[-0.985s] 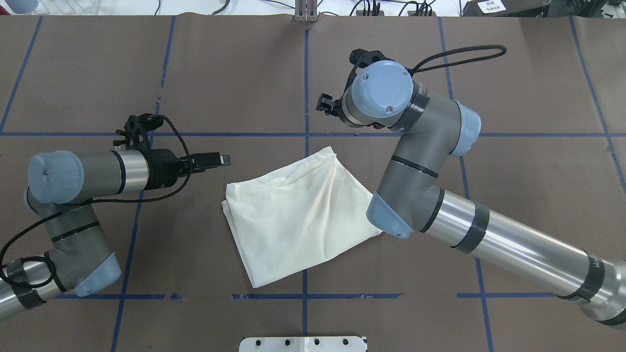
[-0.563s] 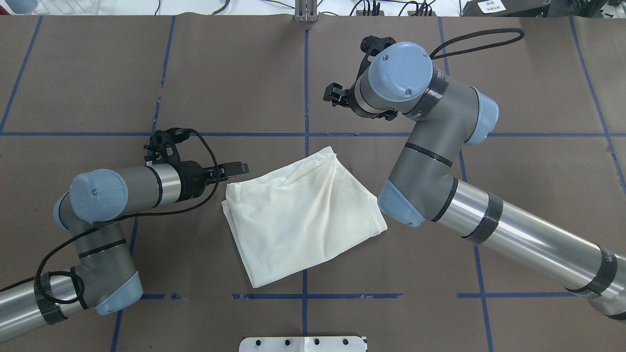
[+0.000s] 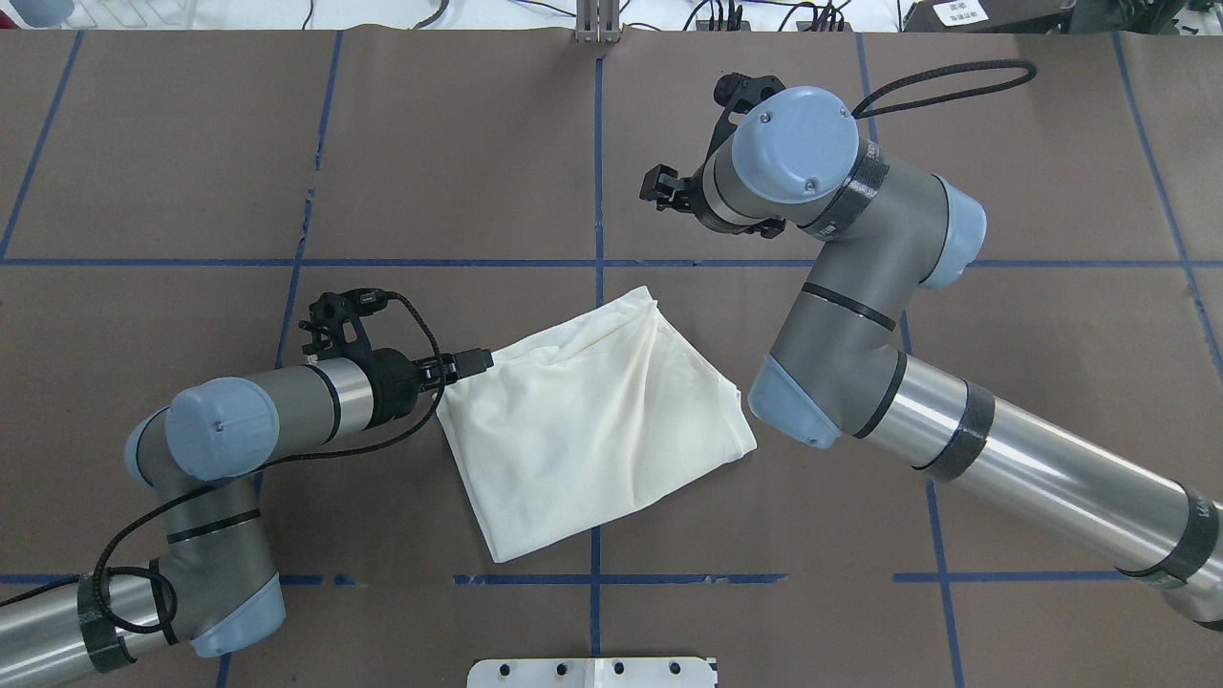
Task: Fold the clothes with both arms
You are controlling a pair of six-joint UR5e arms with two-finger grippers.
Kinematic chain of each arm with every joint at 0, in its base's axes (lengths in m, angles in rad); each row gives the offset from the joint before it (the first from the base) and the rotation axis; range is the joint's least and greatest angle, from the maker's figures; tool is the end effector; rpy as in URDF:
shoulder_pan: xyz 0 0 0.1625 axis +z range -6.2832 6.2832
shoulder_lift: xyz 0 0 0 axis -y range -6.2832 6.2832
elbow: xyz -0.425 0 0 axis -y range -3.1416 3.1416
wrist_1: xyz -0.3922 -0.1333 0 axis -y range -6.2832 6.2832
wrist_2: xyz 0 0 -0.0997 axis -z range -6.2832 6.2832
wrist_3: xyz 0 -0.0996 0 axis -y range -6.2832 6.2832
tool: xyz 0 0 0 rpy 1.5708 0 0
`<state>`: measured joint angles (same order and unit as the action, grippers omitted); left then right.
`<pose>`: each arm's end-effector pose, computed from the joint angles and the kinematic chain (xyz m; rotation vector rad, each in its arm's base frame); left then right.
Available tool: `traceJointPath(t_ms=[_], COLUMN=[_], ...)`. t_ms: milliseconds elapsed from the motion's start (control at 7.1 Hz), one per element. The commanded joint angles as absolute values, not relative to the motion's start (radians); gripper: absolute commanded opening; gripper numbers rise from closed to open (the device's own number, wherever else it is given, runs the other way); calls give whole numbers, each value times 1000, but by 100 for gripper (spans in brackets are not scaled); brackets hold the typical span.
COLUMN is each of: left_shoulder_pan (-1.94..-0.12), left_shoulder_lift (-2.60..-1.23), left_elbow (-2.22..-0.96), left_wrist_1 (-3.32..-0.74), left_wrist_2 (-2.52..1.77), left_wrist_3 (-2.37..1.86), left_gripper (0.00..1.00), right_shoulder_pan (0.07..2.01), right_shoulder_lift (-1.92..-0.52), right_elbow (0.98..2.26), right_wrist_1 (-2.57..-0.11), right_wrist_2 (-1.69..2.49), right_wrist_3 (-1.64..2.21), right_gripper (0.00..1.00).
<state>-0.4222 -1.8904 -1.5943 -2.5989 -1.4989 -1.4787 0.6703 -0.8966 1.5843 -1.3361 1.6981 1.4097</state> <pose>0.5080 -0.3822 0.3560 0.4090 1.3172 -0.3257 -0.4793 -0.5340 0.2258 0.2659 -0.8972 0.4132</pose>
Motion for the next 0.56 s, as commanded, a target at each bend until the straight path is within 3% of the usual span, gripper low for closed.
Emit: traceJointPath(t_ms=[0,422], left_shoulder_pan=[-422,-434], left_shoulder_lift=[-1888,-1852], left_elbow=[-1594,-1624], left_wrist_1=[-2597,-2600], left_wrist_2=[-1493,-1503], left_wrist_3=[-1477,-1378], left_gripper=[0,0], right_shoulder_pan=[670,670], right_shoulder_lift=[-908,-913], right_elbow=[1594,1594], right_wrist_1=[-1335,-1333], right_wrist_2=[1698,1690], right_wrist_3=[1410,1410], right_gripper=[100,100])
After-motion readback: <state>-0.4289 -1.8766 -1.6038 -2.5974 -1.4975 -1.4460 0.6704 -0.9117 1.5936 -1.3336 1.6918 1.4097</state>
